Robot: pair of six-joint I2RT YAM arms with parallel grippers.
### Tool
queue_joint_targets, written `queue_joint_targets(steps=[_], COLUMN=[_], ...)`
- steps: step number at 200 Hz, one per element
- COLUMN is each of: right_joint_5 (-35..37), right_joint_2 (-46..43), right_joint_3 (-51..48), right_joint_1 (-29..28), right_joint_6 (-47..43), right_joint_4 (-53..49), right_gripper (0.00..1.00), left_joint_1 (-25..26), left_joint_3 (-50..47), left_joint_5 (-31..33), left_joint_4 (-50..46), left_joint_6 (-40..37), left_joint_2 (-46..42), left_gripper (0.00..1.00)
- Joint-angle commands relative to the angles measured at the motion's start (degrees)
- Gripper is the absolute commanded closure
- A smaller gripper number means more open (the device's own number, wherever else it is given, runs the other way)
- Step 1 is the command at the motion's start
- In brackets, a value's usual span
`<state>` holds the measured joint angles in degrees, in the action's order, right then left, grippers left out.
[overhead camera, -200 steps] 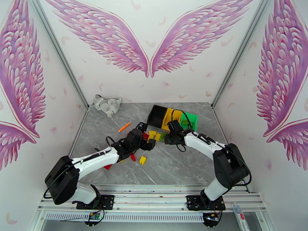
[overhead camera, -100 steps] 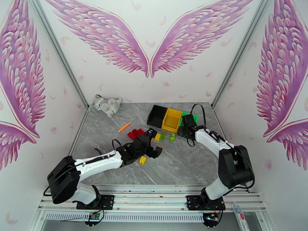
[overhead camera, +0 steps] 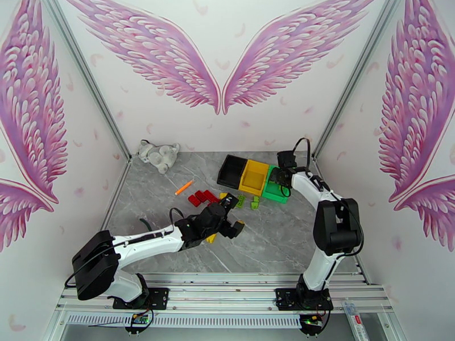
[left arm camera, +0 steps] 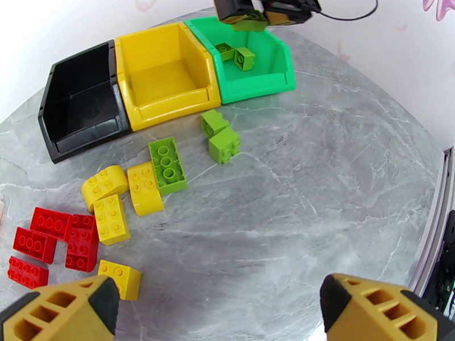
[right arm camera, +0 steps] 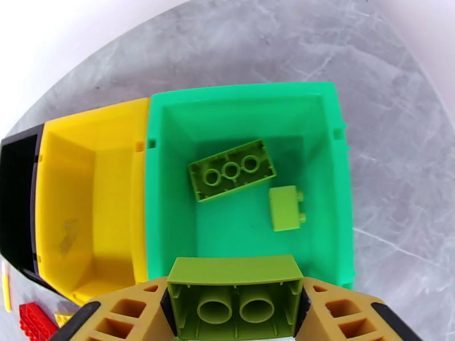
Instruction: Sort the legos into containers by color
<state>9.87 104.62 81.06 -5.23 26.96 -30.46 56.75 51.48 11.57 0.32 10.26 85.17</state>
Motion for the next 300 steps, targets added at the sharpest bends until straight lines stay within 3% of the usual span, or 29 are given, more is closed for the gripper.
queue_joint_targets(steps=[1, 20, 64, 106, 138, 190, 300], right_joint_5=[-1.58, -3.03, -4.38, -3.09, -3.71, -2.6, -2.16], right_joint_2=[-4.37, -8.67, -14.64, -14.03, -10.95, -5.1, 0.93], right_joint_3=[-2.16, -5.82, -11.24, -14.81, -16.1, -16.53, -13.09], right_joint_1=[-0.29, -1.35, -8.12, -15.19, -16.65, -17.53, -17.53], right_joint_6=[0.43, 0.64, -1.27, -2.15, -1.48, -2.08, -2.97], right_joint_4=[0.01, 2.07, 2.94, 2.97, 2.72, 4.52, 3.7], right_gripper=[0.24, 0.19, 0.19, 0.15, 0.11, 0.26, 0.36], left_joint_1=[0.2, 0.18, -0.3, -2.37, -5.85, -10.54, -11.22], left_joint_3=[0.94, 0.79, 0.72, 0.07, -0.98, -2.36, -2.62], left_joint_5=[2.17, 3.33, 6.06, 6.98, 3.76, -0.73, -2.6], left_joint_4=[0.83, 0.85, 0.43, -0.13, 0.28, 1.18, 1.89], left_joint_6=[-0.07, 0.07, 1.03, 3.07, 6.32, 10.23, 11.18], left_joint_2=[-1.33, -1.33, -1.32, -1.75, -2.03, -1.91, -1.15], left_gripper=[0.01, 0.01, 0.01, 0.01, 0.01, 0.01, 0.01])
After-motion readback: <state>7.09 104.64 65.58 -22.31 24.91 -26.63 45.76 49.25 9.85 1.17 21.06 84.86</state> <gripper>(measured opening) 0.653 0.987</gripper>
